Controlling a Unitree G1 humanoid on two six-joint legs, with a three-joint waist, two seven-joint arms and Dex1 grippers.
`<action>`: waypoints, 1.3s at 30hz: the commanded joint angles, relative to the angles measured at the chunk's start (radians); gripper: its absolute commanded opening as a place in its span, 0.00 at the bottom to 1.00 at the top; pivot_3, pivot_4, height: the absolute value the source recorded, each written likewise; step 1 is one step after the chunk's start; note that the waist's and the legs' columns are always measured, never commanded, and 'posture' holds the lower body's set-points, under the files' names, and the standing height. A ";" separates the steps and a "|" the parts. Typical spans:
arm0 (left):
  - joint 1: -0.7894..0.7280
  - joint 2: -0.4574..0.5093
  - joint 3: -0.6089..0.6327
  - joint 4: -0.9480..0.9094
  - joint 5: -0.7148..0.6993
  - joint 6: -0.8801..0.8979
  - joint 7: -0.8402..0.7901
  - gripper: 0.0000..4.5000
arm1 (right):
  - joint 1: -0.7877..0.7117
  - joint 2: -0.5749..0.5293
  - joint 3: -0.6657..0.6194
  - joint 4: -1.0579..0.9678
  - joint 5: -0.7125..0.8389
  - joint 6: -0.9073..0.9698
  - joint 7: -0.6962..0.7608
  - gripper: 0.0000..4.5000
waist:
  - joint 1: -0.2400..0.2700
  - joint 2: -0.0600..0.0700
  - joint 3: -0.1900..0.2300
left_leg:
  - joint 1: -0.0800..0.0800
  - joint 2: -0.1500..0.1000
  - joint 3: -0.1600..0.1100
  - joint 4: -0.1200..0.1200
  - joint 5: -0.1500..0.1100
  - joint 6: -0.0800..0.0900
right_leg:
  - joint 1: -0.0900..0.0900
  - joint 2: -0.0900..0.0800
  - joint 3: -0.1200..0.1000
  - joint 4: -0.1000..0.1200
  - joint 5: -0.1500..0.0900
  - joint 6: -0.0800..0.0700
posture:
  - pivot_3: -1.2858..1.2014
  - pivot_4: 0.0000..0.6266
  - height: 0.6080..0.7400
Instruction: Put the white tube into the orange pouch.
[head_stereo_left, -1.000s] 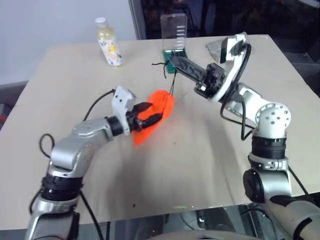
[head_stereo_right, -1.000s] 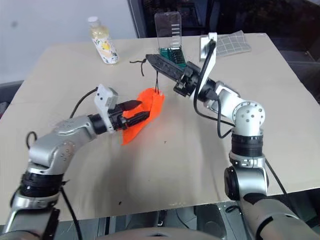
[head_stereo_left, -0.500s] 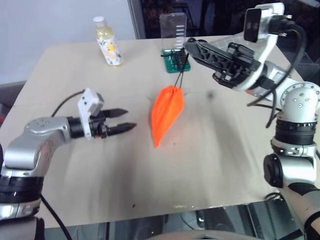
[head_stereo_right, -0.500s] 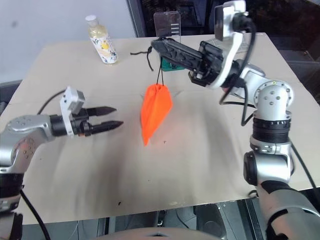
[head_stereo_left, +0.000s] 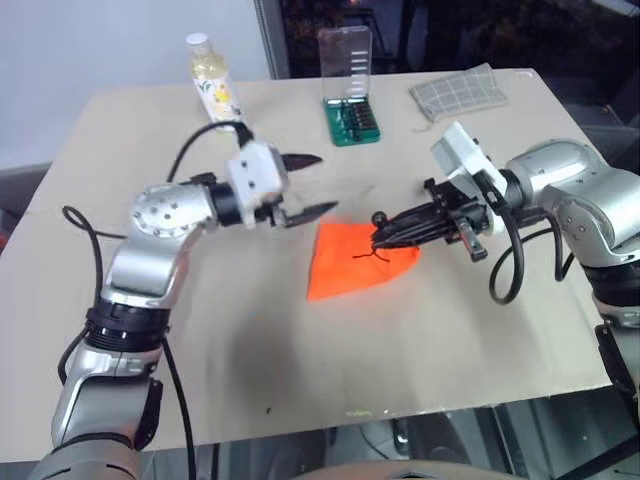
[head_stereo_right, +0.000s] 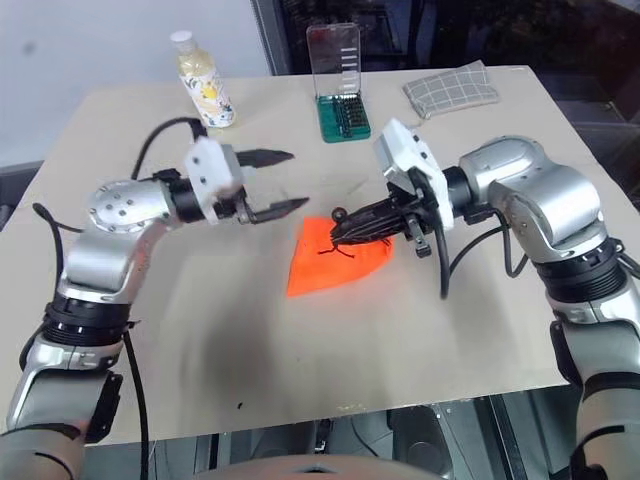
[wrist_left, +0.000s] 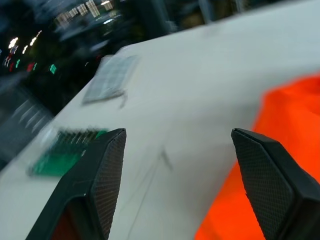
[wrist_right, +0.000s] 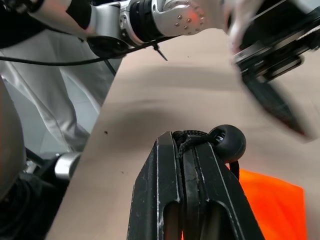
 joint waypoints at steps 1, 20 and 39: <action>-0.001 -0.016 -0.026 -0.035 0.030 -0.212 -0.064 0.77 | -0.006 -0.009 -0.008 -0.004 -0.020 -0.018 0.034 0.00 | 0.008 0.000 0.000 | 0.000 0.000 0.000 0.000 0.000 0.000 | 0.000 0.000 0.000 0.000 0.000 0.000 | 0.52 0.24 1.00; -0.054 -0.093 -0.114 0.174 0.286 -0.937 0.040 0.77 | 0.006 -0.015 0.077 0.007 -0.167 0.001 0.050 0.00 | 0.013 0.000 0.000 | 0.000 -0.001 0.000 0.005 0.000 0.000 | 0.001 0.000 -0.001 0.004 0.000 0.000 | 0.52 0.24 1.00; -0.069 -0.105 -0.151 0.206 0.333 -0.890 0.136 0.63 | 0.010 -0.009 0.083 -0.047 -0.159 0.027 0.045 0.00 | 0.014 0.000 0.000 | 0.001 -0.002 -0.001 0.012 0.000 0.001 | 0.002 0.001 -0.001 0.010 0.000 0.000 | 0.52 0.24 1.00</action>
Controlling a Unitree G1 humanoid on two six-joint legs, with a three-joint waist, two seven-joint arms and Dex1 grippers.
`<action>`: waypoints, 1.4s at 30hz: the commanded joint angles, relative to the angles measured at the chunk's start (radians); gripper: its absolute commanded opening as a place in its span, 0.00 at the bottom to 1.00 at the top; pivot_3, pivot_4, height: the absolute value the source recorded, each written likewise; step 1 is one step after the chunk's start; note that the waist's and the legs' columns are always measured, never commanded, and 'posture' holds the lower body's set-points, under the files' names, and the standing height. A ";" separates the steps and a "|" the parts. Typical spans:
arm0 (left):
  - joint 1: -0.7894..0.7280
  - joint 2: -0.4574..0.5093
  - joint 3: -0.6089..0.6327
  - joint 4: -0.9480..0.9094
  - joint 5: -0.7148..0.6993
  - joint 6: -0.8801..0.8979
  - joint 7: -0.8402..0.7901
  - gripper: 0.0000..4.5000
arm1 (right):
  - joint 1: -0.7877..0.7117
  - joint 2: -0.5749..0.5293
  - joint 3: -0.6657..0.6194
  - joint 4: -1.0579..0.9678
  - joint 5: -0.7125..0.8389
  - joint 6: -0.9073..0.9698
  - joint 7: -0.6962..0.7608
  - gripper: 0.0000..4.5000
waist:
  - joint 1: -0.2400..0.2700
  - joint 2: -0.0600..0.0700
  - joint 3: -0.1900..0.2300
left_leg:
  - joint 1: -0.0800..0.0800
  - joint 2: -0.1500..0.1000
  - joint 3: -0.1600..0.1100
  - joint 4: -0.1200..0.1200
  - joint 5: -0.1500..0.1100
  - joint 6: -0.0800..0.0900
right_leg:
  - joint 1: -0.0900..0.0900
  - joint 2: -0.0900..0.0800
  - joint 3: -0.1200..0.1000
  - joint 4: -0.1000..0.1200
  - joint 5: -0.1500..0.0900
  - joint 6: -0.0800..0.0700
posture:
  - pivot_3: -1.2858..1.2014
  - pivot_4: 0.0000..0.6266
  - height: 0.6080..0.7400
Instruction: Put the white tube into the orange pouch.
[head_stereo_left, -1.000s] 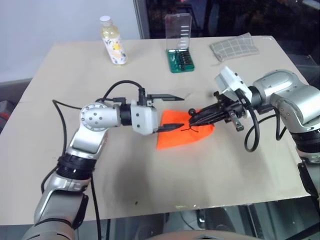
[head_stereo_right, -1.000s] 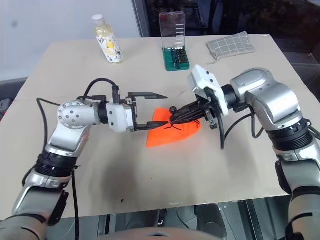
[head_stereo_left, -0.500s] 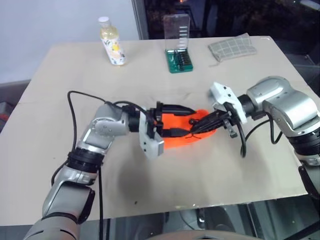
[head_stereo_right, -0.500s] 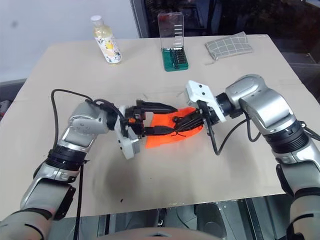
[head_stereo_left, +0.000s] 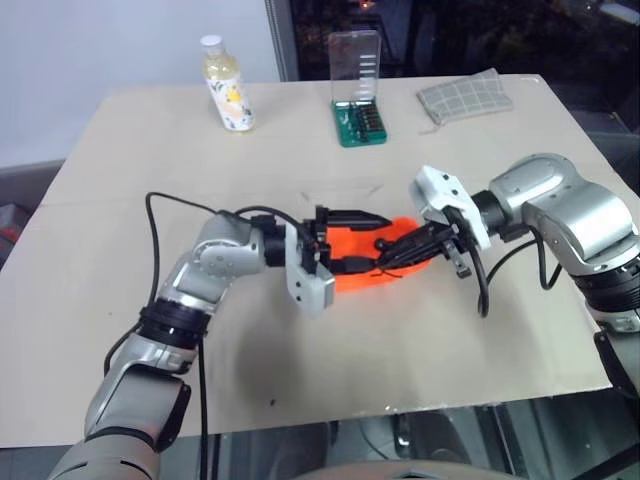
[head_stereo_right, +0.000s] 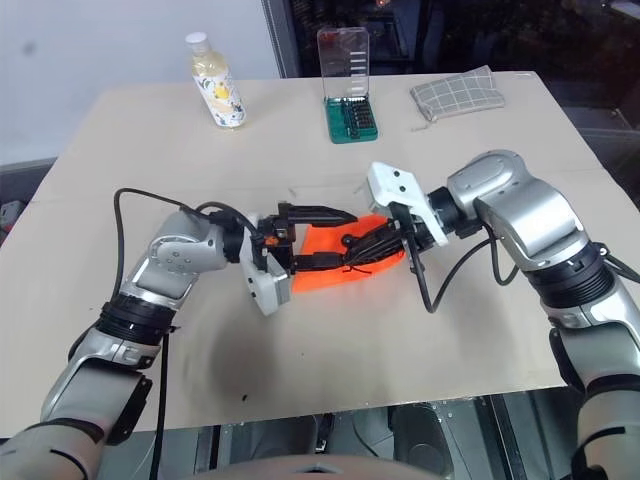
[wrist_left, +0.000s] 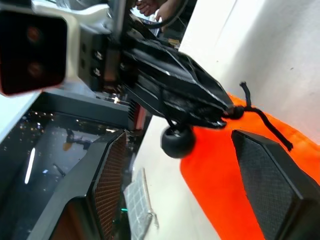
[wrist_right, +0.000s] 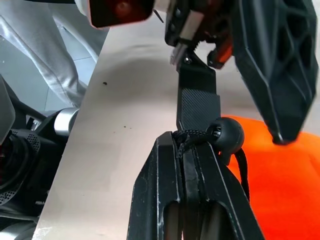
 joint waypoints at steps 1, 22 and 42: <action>-0.027 0.002 -0.003 -0.004 -0.005 0.003 0.021 0.57 | -0.003 -0.004 -0.023 -0.037 0.006 0.001 0.003 0.00 | 0.000 0.000 0.000 | 0.000 0.000 0.000 0.000 0.000 0.000 | 0.000 0.000 0.000 0.000 0.000 0.000 | 0.52 0.24 1.00; -0.082 -0.042 0.002 0.129 0.050 0.067 0.116 0.05 | -0.062 0.110 -0.317 -0.022 0.333 0.170 -0.096 0.00 | 0.000 0.000 0.000 | 0.000 -0.001 0.000 0.001 0.000 0.000 | 0.001 0.000 0.000 0.001 0.000 0.000 | 0.52 0.24 1.00; -0.078 -0.139 -0.028 0.236 0.014 0.194 0.147 0.05 | -0.398 0.394 -0.773 0.449 0.359 -0.214 -0.773 0.00 | -0.007 0.000 -0.001 | 0.000 -0.001 0.000 0.001 0.000 0.000 | -0.001 0.000 0.001 0.003 0.000 0.000 | 0.52 0.24 1.00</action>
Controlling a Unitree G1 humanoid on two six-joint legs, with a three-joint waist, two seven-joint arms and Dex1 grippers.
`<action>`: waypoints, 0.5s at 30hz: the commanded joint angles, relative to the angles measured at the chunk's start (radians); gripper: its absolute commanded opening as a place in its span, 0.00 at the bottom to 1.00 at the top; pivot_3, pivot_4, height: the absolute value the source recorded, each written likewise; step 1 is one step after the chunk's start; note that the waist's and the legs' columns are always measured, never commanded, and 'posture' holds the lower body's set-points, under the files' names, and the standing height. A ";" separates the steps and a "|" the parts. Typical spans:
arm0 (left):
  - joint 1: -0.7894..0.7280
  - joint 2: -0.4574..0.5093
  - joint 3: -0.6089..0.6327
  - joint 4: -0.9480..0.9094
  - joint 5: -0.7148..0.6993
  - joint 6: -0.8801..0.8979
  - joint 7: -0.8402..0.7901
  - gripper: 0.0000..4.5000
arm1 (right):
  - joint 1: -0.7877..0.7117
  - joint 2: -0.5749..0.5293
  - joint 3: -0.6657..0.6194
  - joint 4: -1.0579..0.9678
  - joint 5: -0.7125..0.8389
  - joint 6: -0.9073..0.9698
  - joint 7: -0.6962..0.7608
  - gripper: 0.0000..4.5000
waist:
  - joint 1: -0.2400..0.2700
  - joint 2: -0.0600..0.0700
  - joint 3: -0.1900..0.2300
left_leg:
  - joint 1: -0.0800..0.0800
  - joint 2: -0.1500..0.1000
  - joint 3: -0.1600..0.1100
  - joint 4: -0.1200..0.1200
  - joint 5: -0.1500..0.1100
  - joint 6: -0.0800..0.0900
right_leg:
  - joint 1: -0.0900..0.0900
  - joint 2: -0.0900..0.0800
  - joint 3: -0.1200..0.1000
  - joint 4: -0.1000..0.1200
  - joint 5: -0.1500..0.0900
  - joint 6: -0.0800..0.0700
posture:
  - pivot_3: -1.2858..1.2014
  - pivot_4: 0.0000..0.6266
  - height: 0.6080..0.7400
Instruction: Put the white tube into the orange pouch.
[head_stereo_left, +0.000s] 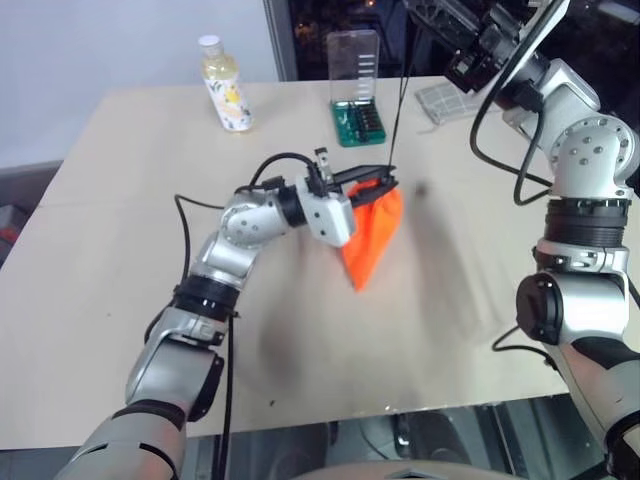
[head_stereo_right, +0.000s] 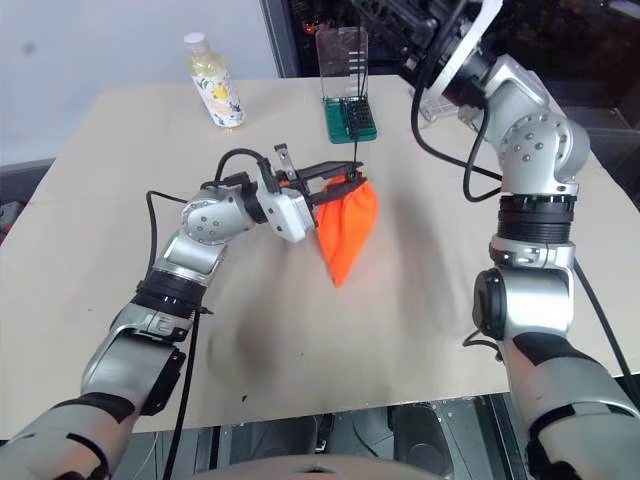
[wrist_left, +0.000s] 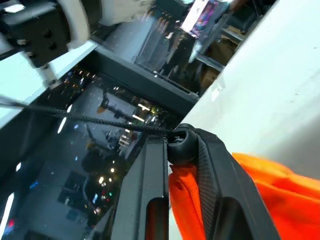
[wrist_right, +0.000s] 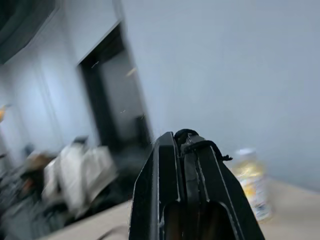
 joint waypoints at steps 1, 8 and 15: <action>0.069 0.006 -0.059 0.029 0.038 0.022 -0.042 0.05 | -0.126 -0.014 -0.144 -0.001 0.032 -0.167 -0.074 0.00 | -0.002 0.000 0.000 | 0.000 0.000 0.000 0.000 0.000 0.000 | 0.000 0.000 0.000 0.000 0.000 0.000 | 0.52 0.24 1.00; 0.108 0.028 -0.069 0.016 0.027 0.071 -0.072 0.05 | -0.150 -0.021 -0.157 0.069 0.048 -0.223 -0.115 0.00 | -0.004 0.000 0.000 | 0.000 0.000 0.000 -0.001 0.000 0.000 | 0.000 0.000 0.000 0.001 0.000 0.000 | 0.52 0.24 1.00; 0.108 0.033 -0.015 -0.025 -0.055 0.162 -0.084 0.63 | -0.066 -0.061 -0.087 -0.007 0.059 -0.118 0.000 0.29 | 0.002 0.003 -0.001 | 0.000 -0.001 0.000 -0.002 0.000 0.000 | 0.000 0.000 0.000 0.001 0.000 0.000 | 0.52 0.24 1.00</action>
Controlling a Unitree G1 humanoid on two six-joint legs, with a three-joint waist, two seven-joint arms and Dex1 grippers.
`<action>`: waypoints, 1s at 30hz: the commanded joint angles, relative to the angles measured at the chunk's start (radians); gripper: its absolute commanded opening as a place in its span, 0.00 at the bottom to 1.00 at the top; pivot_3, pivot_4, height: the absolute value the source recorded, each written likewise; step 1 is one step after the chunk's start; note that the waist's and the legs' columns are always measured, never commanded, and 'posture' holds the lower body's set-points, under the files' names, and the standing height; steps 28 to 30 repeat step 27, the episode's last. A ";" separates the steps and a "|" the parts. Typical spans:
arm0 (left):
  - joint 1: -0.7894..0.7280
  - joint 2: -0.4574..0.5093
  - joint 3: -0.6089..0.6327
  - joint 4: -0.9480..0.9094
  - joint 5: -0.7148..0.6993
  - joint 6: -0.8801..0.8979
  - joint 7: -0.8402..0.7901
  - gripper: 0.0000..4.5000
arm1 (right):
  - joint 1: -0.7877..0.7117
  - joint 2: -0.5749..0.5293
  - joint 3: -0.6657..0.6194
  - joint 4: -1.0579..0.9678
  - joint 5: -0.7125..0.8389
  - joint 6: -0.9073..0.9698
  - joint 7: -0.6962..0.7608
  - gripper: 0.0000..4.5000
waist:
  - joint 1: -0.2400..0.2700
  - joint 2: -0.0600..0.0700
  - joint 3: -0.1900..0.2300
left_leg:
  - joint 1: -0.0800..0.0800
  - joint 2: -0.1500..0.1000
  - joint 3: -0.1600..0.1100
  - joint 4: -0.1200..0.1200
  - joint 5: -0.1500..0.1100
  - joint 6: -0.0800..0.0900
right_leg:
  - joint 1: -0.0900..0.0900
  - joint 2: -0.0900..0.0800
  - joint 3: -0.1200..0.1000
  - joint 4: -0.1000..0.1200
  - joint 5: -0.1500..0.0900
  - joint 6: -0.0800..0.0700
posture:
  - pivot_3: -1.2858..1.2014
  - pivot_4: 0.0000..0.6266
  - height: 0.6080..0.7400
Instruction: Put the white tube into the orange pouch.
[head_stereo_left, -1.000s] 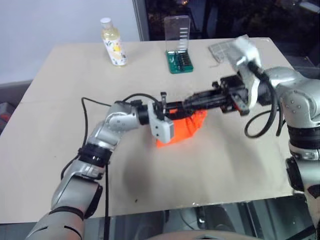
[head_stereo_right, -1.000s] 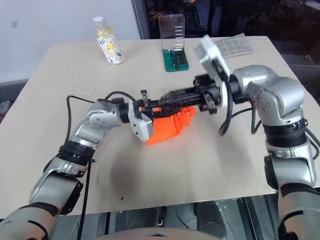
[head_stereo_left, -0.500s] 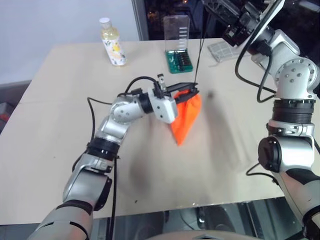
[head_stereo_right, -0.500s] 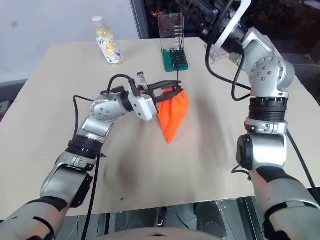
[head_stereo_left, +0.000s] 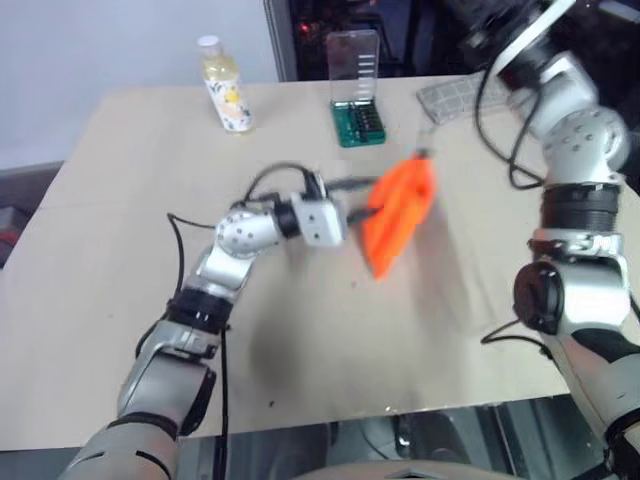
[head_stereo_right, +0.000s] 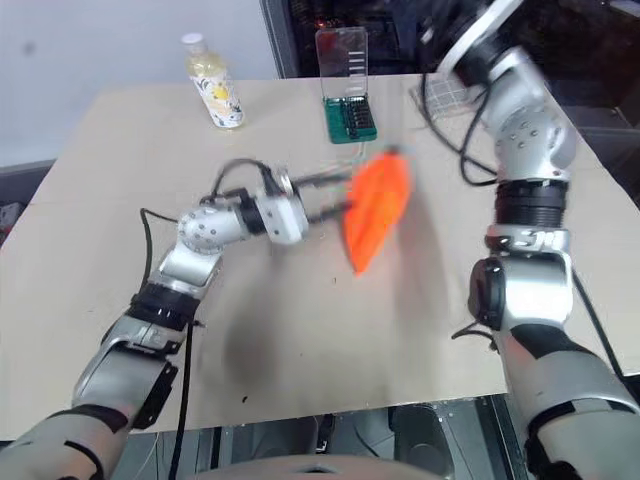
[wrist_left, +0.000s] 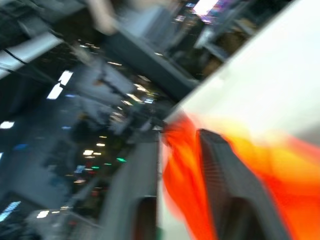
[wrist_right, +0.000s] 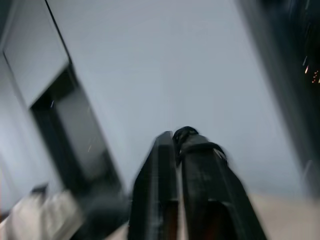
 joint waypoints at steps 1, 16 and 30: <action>-0.002 0.004 0.049 -0.030 -0.018 0.052 0.022 0.75 | 0.019 -0.038 0.002 -0.139 0.050 0.046 0.065 0.41 | -0.001 -0.001 0.000 | -0.001 0.001 -0.001 0.000 0.000 0.000 | 0.000 0.000 -0.001 0.000 0.000 0.000 | 0.52 0.24 1.00; 0.618 0.217 0.357 -0.505 -0.376 0.651 -0.004 1.00 | 0.910 -0.484 0.231 -0.395 -0.254 -0.043 0.460 0.74 | -0.013 -0.001 -0.001 | 0.002 0.004 0.005 0.002 -0.005 0.009 | 0.002 -0.003 0.002 -0.003 0.000 0.001 | 0.52 0.24 1.00; 1.033 0.134 0.600 -0.729 -0.514 0.860 0.107 1.00 | 1.165 -0.478 0.095 -0.135 -0.340 -0.389 0.552 0.74 | -0.005 0.000 0.000 | 0.026 0.006 0.008 0.000 -0.006 0.010 | 0.024 -0.001 0.005 -0.006 0.000 0.002 | 0.52 0.24 1.00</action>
